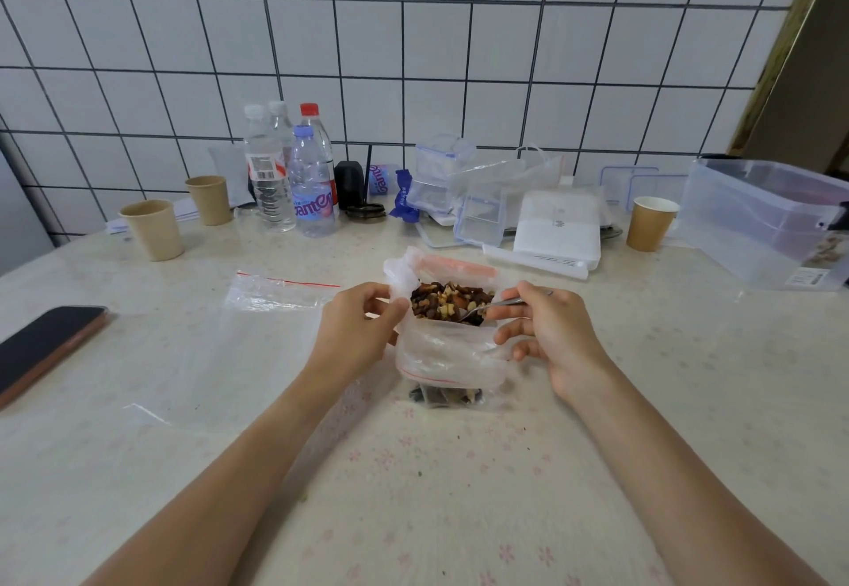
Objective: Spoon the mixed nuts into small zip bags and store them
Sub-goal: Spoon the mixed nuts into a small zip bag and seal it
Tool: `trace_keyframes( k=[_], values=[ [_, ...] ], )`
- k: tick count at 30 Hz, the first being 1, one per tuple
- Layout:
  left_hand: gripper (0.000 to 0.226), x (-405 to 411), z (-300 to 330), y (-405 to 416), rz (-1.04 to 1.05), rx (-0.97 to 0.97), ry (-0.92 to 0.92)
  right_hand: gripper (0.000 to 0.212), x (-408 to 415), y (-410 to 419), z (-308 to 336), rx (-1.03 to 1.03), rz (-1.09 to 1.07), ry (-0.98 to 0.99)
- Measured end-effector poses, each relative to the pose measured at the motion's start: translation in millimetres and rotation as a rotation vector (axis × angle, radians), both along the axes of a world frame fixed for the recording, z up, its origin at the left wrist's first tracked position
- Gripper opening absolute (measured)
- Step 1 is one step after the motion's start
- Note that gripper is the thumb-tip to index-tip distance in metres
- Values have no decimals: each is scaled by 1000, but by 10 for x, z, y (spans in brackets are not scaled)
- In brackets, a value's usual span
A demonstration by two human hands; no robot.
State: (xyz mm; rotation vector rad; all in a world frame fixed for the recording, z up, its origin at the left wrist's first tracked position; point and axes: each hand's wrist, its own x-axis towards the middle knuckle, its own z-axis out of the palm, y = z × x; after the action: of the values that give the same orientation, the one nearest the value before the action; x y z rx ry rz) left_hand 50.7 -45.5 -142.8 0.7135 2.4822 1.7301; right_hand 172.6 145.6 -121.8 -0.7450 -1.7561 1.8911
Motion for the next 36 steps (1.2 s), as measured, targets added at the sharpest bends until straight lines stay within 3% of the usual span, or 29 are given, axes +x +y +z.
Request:
trace_keyframes(
  k=[9,15,19,25,30,36],
  values=[
    [35,-7,61,-115,109,-191,80,32,46,15,81,24,-2,61],
    [45,174,156,-156,-108,-263,2,35,113,84,198,-3,42,137],
    [29,252,166,-161,-178,-281,-12,34,199,127,288,45,129,122],
    [17,287,183,-187,-260,-126,-105,39,316,-3,390,381,284,60],
    [17,302,192,-211,-277,-21,-183,43,403,-209,422,829,307,237],
    [15,307,193,-229,-235,-40,-138,48,430,-315,463,1122,331,307]
  ],
)
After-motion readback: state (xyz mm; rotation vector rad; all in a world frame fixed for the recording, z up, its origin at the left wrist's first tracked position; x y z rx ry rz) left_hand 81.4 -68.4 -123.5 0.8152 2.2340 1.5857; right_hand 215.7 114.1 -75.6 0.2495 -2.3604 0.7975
